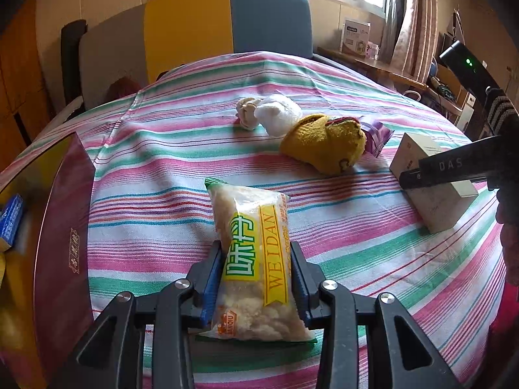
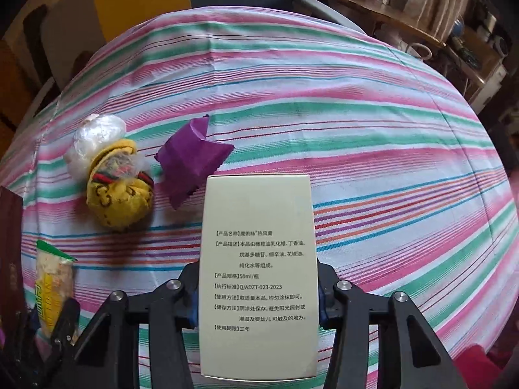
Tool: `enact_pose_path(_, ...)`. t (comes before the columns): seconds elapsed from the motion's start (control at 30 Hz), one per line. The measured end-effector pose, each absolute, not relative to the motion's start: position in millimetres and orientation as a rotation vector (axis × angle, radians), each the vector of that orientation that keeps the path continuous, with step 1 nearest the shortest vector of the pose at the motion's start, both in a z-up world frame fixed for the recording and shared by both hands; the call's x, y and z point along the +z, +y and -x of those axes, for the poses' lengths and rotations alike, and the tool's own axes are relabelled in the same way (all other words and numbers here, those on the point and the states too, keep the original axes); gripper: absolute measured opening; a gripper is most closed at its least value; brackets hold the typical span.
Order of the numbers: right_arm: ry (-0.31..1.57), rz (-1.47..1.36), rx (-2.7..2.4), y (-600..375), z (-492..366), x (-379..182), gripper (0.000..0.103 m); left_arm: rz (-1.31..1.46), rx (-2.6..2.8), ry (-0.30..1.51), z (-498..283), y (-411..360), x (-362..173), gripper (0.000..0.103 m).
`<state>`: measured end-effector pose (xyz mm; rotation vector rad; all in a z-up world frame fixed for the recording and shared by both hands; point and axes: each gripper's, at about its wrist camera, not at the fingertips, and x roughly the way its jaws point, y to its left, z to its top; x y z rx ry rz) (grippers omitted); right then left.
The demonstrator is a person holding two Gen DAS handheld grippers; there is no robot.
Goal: Organize objects
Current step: 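Carry the snack bag into the gold tray and open the left tool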
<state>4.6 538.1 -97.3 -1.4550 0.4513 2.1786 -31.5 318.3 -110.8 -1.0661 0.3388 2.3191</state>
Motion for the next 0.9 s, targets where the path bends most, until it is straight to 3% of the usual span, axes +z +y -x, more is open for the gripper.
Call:
enact_pose_path(0.63,0.409,1.480,2.187,531.1,-6.1,-95.5,0.050,1.074,2.314,0.355,27.8,317.1,-106.1,0.037)
enact_pose_path(0.9,0.336,1.485,2.204,519.5,-5.2,-93.0,0.051,1.009,2.282,0.298,4.9,294.4,-63.0,0.037)
